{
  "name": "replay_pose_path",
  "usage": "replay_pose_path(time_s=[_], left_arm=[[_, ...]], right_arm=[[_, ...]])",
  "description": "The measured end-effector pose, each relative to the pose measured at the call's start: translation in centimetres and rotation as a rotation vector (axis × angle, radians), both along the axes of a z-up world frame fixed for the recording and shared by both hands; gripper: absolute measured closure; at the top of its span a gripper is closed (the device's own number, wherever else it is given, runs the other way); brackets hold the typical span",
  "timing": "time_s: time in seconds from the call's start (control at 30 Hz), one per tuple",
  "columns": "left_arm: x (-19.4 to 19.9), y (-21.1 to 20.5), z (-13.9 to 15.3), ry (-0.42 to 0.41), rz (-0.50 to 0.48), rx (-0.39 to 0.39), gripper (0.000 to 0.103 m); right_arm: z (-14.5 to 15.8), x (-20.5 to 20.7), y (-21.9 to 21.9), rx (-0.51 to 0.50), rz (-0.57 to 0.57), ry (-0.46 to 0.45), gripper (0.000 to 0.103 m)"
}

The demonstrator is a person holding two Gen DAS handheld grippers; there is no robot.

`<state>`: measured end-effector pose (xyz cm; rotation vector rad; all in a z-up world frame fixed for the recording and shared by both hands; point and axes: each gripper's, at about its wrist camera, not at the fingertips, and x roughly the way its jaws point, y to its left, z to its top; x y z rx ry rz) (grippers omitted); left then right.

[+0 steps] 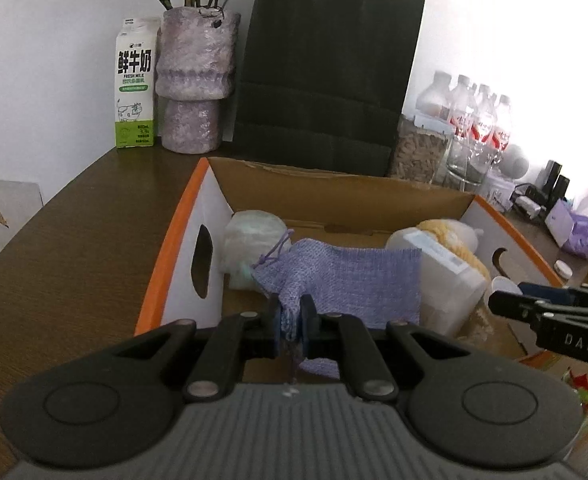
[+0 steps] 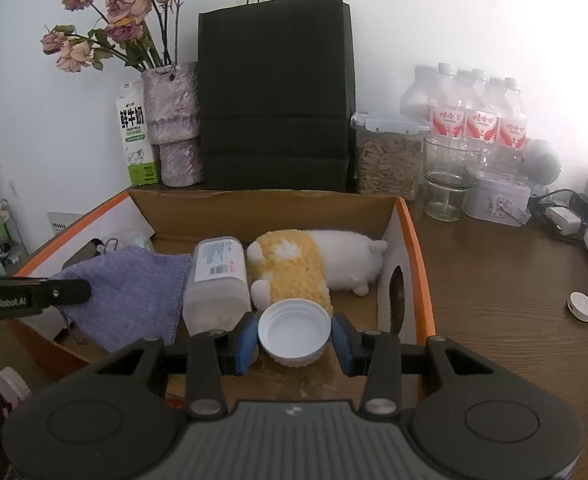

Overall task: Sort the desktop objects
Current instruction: 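Carry cloth and cap over the box and open both grippers to drop them, then raise both open grippers out of the box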

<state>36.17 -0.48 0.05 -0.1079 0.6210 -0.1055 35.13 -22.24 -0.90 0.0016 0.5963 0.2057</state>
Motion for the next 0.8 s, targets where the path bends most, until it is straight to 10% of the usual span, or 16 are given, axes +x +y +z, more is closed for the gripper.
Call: replay_pose_path(time_s=[0.13,0.27,0.43,0.8], left_arm=[[-0.3,-0.2,0.1,-0.018,0.011,0.026,0.079],[-0.9,-0.6,0.6,-0.069,0.007,0.046,0.065],[-2.2,-1.4,1.8,-0.172,0.034,0.105,0.003],[-3.2,-1.2,3.1,-0.261,0.061,0.076,0.000]], right_arm=[[0.1,0.0,0.1,-0.002,-0.001,-0.003,0.062],[0.3,-0.3,0.1,0.004,-0.003,-0.017,0.025],[1.5,-1.5,0.2,0.000,-0.005,-0.087,0.002],[2.6,-2.3,0.0,0.010,-0.013,-0.116,0.000]])
